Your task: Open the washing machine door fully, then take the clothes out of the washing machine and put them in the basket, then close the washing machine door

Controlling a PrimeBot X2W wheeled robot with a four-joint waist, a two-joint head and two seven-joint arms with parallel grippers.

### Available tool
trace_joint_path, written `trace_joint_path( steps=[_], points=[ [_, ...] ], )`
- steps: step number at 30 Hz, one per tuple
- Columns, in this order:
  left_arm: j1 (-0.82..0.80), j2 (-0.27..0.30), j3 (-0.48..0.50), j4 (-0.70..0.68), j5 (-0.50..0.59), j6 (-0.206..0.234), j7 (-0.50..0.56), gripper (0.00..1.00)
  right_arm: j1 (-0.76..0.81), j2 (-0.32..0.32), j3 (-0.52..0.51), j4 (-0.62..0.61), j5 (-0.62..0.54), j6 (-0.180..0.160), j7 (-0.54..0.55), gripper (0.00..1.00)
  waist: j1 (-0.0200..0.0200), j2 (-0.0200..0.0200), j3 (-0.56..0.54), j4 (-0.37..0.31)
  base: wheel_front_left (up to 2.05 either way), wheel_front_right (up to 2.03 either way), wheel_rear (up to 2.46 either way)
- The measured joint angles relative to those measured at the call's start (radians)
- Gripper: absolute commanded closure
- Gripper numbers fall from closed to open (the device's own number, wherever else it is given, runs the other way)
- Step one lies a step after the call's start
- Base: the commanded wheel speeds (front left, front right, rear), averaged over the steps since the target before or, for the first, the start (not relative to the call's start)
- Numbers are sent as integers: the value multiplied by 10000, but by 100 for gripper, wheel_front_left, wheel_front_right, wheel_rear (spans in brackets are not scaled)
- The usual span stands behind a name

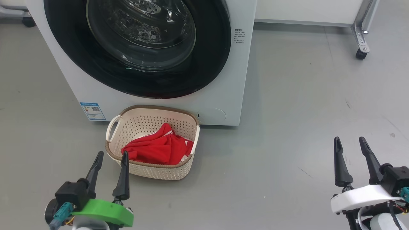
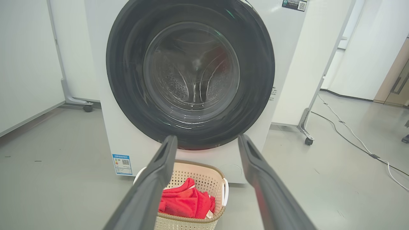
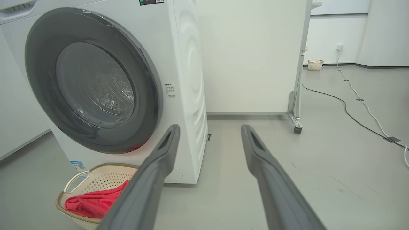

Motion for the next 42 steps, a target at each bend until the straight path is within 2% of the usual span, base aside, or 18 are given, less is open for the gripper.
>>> trace_joint_path(
  steps=[32,33,42],
  points=[
    [153,-2,-226,-169,-581,0,0,0,268,228,-136,-247,-98,12,0,0,1,0,13,-7,0,0,0],
    [153,-6,-222,-142,-619,2,0,100,290,244,-127,-207,-90,12,0,100,0,0,15,-6,0,0,0],
    [530,-75,-328,291,-867,2,6,100,622,629,8,282,192,73,40,100,0,0,21,-34,0,0,0]
  ],
)
